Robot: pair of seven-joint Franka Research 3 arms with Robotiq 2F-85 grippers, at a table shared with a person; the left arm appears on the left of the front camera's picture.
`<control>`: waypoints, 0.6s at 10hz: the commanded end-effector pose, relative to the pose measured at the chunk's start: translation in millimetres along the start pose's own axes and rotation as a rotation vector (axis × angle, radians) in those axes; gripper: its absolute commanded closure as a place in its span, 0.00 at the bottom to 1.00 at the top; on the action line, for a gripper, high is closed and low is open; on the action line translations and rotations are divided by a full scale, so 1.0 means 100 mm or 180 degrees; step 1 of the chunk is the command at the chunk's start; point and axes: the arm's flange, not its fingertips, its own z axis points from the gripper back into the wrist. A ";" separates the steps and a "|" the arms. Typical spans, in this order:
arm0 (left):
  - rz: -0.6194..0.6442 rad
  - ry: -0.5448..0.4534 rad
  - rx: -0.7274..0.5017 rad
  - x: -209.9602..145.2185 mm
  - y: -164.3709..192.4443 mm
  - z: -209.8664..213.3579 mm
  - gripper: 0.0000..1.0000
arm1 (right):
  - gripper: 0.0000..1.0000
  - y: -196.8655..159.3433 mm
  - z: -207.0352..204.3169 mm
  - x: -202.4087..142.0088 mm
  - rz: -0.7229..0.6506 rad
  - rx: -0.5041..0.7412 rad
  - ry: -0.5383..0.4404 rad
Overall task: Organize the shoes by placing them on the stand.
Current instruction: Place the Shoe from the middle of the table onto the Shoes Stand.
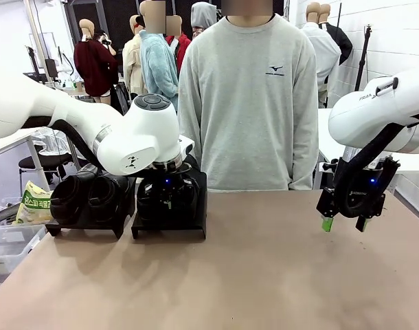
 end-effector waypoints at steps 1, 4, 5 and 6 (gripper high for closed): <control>0.0097 -0.0040 -0.0048 0.03 -0.04 0.01 1.00 | 0.00 0.00 0.02 0.01 0.0023 -0.0006 -0.0001; 0.0118 -0.0054 -0.0042 0.03 -0.04 0.01 0.51 | 0.00 0.00 0.02 0.01 0.0023 -0.0006 -0.0001; 0.0110 -0.0064 -0.0041 0.04 -0.04 0.02 0.32 | 0.00 0.00 0.02 0.01 0.0023 -0.0006 -0.0001; 0.0114 -0.0077 -0.0044 0.03 -0.04 0.02 0.12 | 0.00 0.00 0.02 0.01 0.0023 -0.0006 -0.0001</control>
